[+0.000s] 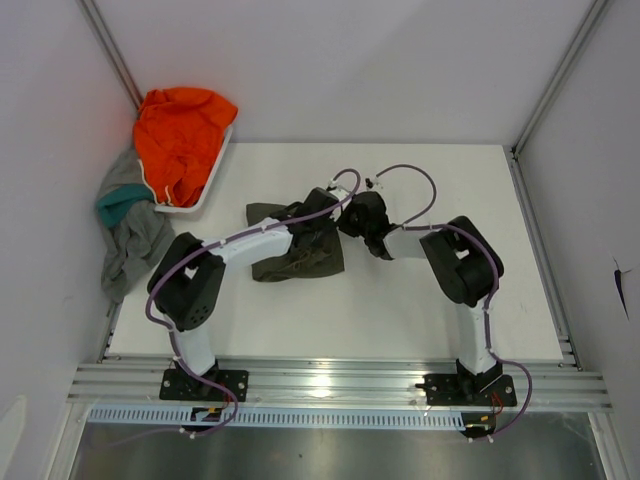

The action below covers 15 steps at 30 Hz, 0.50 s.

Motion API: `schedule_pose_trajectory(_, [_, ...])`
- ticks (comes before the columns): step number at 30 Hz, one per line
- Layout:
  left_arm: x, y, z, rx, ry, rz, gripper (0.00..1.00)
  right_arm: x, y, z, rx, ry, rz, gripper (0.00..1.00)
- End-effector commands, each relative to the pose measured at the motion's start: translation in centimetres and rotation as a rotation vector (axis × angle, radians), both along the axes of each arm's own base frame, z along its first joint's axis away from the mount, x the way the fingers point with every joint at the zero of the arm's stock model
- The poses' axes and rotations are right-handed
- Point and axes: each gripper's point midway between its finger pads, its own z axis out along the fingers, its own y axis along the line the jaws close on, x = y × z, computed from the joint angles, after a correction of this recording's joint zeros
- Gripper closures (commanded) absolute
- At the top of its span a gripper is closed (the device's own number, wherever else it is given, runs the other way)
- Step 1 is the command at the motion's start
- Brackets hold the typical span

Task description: Fold and stack the shorts

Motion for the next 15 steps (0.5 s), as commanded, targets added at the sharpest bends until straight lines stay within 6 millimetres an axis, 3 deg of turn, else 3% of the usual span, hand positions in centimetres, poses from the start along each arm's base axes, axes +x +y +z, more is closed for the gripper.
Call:
schedule_pose_trajectory(1, [0.3,-0.3,2.8,-0.071,-0.047,0.006,0.95,1.2,-2.2,2.7,-0.026,-0.065,-0.065,0.53])
schedule_pose_trajectory(3, [0.3,-0.6,3.4,-0.091,-0.050,-0.005,0.93,1.2,-2.8,3.1,-0.022,-0.077,-0.079,0.53])
schedule_pose_trajectory(6, [-0.1,-1.1,4.2,-0.120,-0.049,-0.038,0.68,1.1,-4.0,2.5,-0.032,-0.066,-0.096,0.53])
schedule_pose_trajectory(7, [-0.8,-1.5,4.1,-0.139,-0.030,-0.065,0.43,1.3,-4.4,2.5,-0.032,-0.065,-0.100,0.53])
schedule_pose_trajectory(10, [-2.0,-2.6,5.5,-0.214,-0.024,-0.141,0.13,1.2,-5.0,2.1,-0.029,-0.058,-0.101,0.54])
schedule_pose_trajectory(15, [-4.0,-3.9,8.1,-0.351,0.028,-0.261,0.10,0.8,-5.1,2.3,-0.014,-0.072,-0.082,0.55])
